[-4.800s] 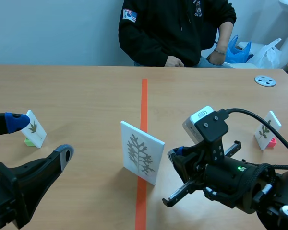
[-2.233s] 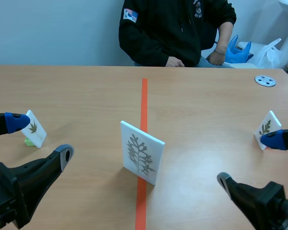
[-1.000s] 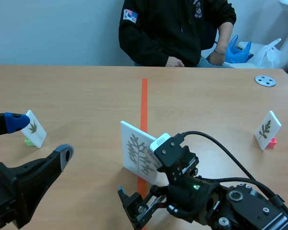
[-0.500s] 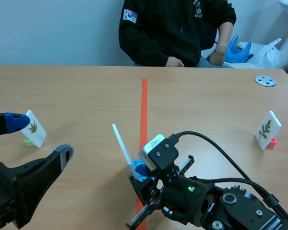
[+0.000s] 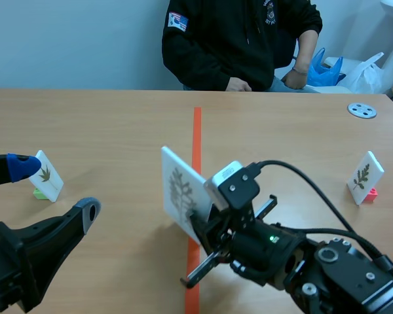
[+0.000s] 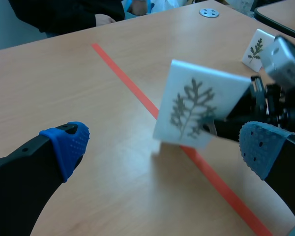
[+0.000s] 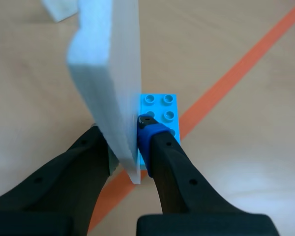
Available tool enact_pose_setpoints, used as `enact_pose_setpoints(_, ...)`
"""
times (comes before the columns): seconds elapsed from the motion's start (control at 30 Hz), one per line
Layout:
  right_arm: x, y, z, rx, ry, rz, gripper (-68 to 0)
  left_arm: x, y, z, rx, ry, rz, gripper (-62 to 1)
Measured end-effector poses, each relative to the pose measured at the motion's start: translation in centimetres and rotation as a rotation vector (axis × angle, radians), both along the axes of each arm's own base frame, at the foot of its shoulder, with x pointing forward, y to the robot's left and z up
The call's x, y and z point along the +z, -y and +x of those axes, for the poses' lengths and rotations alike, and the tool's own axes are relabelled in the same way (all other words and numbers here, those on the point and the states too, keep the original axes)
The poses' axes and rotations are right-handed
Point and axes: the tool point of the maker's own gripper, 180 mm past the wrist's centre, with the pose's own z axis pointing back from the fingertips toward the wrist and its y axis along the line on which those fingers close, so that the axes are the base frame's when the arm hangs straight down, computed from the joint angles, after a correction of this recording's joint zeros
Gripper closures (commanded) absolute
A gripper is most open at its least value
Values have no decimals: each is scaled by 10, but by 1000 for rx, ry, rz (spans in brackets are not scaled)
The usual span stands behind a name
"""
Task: Sort the leaf by its shape. The table is split by an orange tape line. A compound leaf with several leaflets goes to the left side, a simple leaf with one blade goes to the right side. Return to the home posture when a red brick is placed on the table.
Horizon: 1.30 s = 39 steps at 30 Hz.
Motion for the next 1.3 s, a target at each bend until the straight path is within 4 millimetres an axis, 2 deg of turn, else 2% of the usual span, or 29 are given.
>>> enact_pose_setpoints(0.13, 23, 25, 23, -79, 57, -14, -13, 0, 0, 0, 0, 0, 0, -623)
enact_pose_setpoints(0.27, 42, 56, 37, -168, 103, -26, -13, 0, 0, 0, 0, 1, 0, -623)
enact_pose_setpoints(0.4, 41, 92, 42, -268, 84, -49, -13, 0, 0, 0, 0, 0, 0, -623)
enact_pose_setpoints(0.6, 39, 147, 41, -436, 7, 24, -13, 0, 0, 0, 0, 0, 0, -623)
enact_pose_setpoints(0.7, 39, 167, 42, -495, -21, 33, -13, 0, 0, 0, 0, 0, 0, -623)
enact_pose_setpoints(0.87, 44, 187, 45, -558, -32, 72, -13, 0, 0, 0, 0, 0, 0, -623)
enact_pose_setpoints(1.0, 43, 190, 44, -567, -33, 69, -13, 0, 0, 0, 0, 0, 0, -623)
enact_pose_setpoints(1.3, 12, 209, 51, -632, -83, 45, -13, 0, 0, 0, 0, 1, 0, -623)
